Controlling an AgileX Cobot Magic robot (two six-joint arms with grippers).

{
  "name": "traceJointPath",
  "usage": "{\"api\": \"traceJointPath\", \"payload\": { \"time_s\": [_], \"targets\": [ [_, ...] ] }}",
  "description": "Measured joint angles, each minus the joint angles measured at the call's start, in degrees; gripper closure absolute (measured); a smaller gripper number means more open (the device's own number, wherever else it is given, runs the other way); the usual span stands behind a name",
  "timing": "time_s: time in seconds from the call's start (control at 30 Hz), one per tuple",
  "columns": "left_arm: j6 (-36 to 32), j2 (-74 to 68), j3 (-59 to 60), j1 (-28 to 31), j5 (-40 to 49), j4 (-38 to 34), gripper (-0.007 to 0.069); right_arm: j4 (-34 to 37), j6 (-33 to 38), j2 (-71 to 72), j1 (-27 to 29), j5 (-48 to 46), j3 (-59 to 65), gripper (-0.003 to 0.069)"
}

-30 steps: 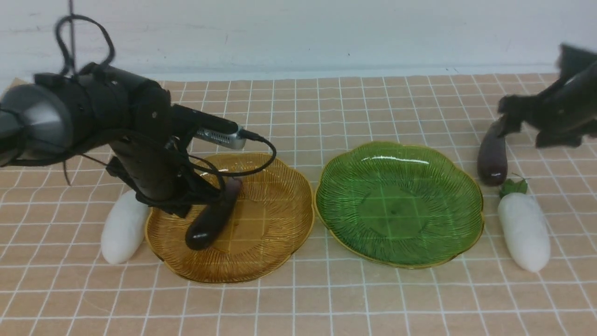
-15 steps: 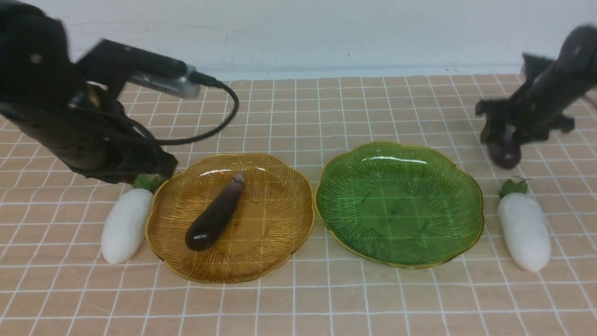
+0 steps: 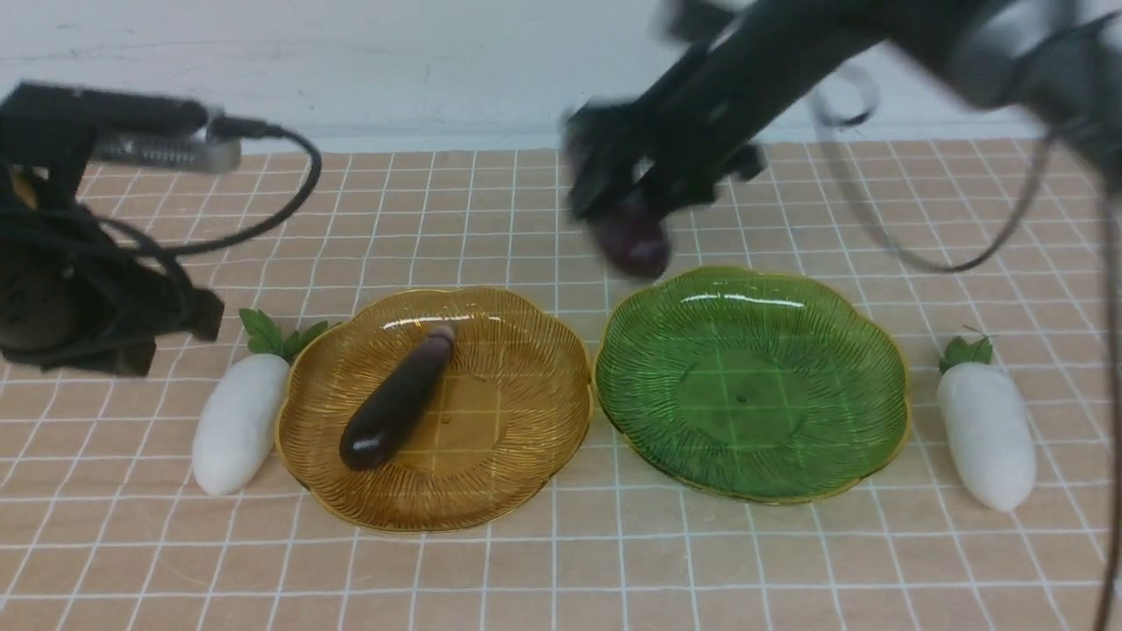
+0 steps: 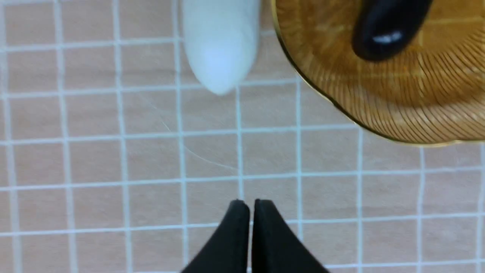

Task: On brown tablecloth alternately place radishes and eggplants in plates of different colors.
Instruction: 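Pick up the eggplant and place it on the yellow plate with the right gripper, then pick up the white radish and place it on the plate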

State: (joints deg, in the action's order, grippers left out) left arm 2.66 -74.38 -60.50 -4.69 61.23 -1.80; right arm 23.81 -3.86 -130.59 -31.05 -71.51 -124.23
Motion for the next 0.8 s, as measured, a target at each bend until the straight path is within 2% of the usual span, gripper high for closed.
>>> {"api": "traceJointPath", "payload": {
  "time_s": [0.07,0.2,0.3,0.37,0.47,0.5,0.6,0.67,0.8],
  "targets": [
    [-0.8,1.3,2.1,0.1,-2.1,-3.0,0.0624,-0.4,-2.4,-2.2,-1.3,0.0,0.0,0.0235],
    [-1.4,1.8,2.7,0.1,-4.8,-5.1,0.0624,-0.3,-6.4,-4.7,-1.8,0.1,0.0,0.0056],
    [-1.5,1.8,2.7,1.3,-6.7,-5.5,0.0624,-0.2,-5.1,-4.5,-1.8,0.1,-1.5,0.0009],
    [-1.7,1.3,2.6,3.7,-7.5,-6.4,0.0624,-1.1,-4.1,-3.0,-1.8,0.2,-1.8,0.0026],
    [-2.1,-1.3,1.5,8.4,-7.7,-8.0,0.0624,-6.1,-2.8,3.1,-1.4,0.2,-1.0,0.0099],
    [-2.7,-2.6,0.9,9.4,-7.8,-8.4,0.0624,-10.4,-2.4,8.2,-1.2,0.2,1.0,0.0149],
    [-7.0,-6.5,-0.6,10.2,-9.6,-9.6,0.0614,-18.4,-2.2,19.4,-1.1,0.2,8.5,0.0236],
    [-10.3,-10.3,-1.6,10.3,-12.0,-11.6,0.0577,-21.6,-2.2,26.5,-1.1,0.0,15.0,0.0286],
    [-15.4,-16.2,-1.8,10.3,-17.3,-13.2,0.0428,-26.0,-2.4,38.7,-1.1,-0.5,28.3,0.0348]
  ]
}}
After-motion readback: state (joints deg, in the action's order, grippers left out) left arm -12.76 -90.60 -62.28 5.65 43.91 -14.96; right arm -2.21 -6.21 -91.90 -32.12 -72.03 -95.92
